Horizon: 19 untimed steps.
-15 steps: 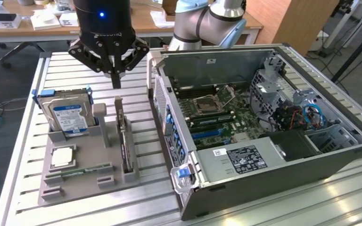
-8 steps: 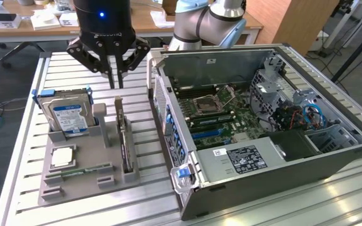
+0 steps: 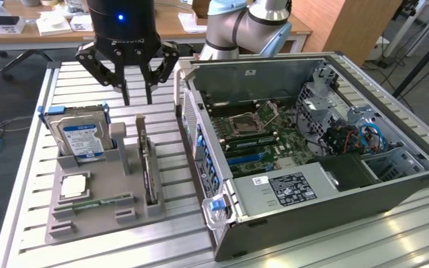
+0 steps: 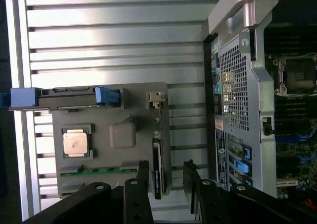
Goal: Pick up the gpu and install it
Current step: 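Pick up the gpu and move the gpu toward the slot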
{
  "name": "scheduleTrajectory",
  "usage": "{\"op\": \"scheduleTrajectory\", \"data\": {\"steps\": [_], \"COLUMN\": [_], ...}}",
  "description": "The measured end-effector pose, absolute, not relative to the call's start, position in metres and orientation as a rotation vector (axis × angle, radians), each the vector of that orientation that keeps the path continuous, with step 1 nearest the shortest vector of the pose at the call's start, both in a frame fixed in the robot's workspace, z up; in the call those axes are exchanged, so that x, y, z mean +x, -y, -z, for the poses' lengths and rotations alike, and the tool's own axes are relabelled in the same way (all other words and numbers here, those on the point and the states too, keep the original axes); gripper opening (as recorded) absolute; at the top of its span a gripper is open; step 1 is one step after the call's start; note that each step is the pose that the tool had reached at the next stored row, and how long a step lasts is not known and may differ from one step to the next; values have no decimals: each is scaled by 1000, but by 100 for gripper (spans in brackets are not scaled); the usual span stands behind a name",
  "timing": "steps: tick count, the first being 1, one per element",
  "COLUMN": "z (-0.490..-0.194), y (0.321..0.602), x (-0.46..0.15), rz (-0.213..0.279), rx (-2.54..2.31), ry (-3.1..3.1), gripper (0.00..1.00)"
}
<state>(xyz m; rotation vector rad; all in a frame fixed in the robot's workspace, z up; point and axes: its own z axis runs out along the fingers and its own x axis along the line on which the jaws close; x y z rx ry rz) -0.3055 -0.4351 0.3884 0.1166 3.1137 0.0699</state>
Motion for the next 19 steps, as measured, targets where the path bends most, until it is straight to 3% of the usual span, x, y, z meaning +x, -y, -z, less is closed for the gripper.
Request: {"op": "scheduleTrajectory", "data": {"steps": [19], "z": [-355], "y": [435], "x": [-305], "rz": [-70], "rx": [117], "ry": [-3114], "gripper": [41]}}
